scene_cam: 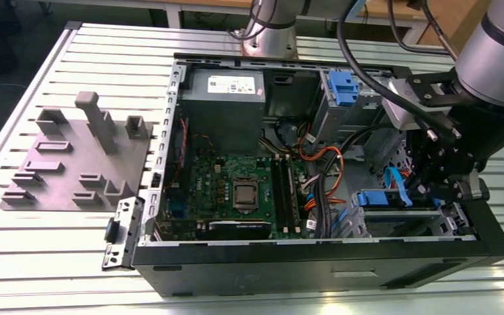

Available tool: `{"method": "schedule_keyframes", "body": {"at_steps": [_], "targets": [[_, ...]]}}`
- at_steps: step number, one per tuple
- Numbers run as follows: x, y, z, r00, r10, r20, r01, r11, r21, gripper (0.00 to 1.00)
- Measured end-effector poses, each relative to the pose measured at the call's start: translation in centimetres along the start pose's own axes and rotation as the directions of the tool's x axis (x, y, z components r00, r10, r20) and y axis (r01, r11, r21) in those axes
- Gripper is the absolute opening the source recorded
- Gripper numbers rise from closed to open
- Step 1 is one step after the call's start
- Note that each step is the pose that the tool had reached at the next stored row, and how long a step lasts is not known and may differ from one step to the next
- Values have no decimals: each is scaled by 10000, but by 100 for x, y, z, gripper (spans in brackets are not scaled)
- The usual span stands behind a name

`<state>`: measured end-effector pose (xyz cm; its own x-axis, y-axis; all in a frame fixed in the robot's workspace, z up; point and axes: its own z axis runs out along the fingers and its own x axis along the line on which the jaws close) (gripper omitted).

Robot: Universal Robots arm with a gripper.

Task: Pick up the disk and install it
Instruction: 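Insert the first disk wire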

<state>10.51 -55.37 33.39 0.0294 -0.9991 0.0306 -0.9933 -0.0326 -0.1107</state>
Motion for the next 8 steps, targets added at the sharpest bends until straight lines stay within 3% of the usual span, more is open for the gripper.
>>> {"method": "schedule_keyframes", "body": {"at_steps": [8], "targets": [[-1,18,20,10000,0,-4,0,10000,38,16]]}}
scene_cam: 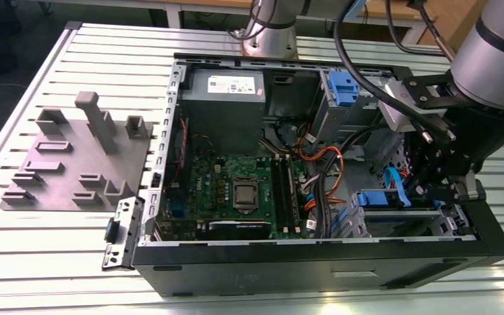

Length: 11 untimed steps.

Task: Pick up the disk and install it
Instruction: 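Insert the first disk wire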

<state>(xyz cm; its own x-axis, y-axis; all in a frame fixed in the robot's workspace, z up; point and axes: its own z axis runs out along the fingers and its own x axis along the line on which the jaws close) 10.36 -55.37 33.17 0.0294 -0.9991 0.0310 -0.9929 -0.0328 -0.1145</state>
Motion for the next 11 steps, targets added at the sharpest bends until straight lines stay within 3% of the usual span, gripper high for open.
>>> {"method": "schedule_keyframes", "body": {"at_steps": [11], "targets": [[3,6,47,10000,-2,-3,2,10000,36,16]]}}
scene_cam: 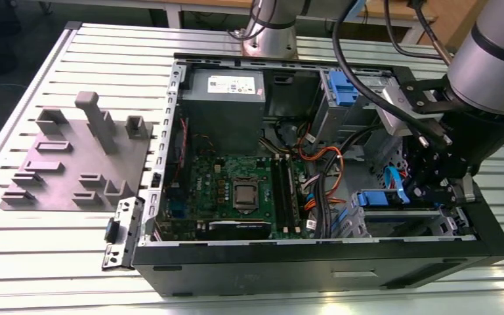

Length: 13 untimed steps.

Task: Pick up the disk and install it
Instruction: 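Insert the first disk wire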

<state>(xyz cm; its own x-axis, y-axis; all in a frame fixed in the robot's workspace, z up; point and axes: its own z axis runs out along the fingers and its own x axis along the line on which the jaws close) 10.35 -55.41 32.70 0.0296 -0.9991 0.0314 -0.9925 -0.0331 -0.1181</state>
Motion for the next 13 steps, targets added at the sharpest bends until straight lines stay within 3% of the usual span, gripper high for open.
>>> {"method": "schedule_keyframes", "body": {"at_steps": [13], "targets": [[0,0,-4,10000,0,1,0,10000,0,18]]}}
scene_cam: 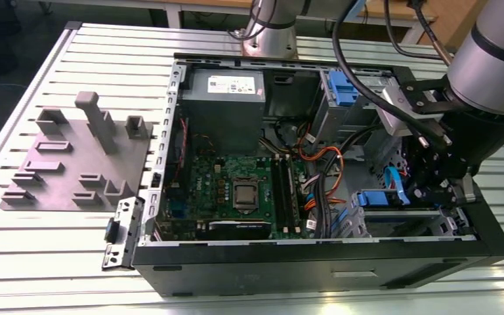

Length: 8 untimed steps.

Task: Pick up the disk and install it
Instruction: 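Insert the first disk wire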

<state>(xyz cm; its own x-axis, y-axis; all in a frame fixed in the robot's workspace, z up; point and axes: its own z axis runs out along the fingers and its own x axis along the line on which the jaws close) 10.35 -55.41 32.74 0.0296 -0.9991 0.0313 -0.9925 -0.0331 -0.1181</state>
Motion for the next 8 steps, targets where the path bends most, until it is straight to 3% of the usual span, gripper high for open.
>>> {"method": "schedule_keyframes", "body": {"at_steps": [1,8], "targets": [[0,-1,-6,10000,0,-2,0,10000,-1,24],[2,-6,-57,10000,6,43,-6,10000,1,24]]}}
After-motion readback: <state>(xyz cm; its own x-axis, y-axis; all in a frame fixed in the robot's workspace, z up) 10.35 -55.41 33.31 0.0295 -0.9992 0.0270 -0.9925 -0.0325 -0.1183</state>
